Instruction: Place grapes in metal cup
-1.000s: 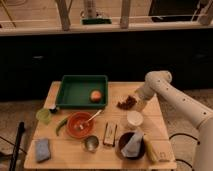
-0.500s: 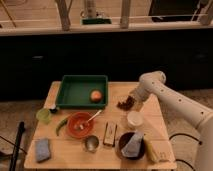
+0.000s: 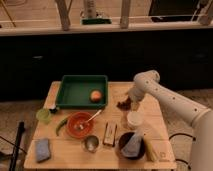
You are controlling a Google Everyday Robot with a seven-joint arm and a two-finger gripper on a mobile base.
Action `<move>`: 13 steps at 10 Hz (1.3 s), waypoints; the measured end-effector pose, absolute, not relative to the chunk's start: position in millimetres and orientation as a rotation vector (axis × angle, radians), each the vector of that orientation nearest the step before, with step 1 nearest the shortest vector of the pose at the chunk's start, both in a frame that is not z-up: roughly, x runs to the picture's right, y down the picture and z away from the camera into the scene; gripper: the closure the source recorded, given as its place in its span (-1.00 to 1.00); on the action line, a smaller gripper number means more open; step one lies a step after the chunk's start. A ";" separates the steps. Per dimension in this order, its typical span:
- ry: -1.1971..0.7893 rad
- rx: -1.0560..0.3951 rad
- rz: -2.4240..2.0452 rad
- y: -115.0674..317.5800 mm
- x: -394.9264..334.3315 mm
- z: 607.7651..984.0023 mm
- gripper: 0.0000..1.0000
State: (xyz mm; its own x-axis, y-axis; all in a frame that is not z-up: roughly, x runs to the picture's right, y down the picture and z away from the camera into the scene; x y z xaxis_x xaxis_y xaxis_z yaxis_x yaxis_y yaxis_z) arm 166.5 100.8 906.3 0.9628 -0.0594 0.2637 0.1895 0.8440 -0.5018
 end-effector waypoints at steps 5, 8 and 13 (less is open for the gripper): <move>-0.266 -0.589 -0.137 105.7 165.6 916.9 0.69; -0.302 -0.611 -0.123 111.2 167.9 917.1 1.00; -0.306 -0.609 -0.173 103.7 167.3 903.6 1.00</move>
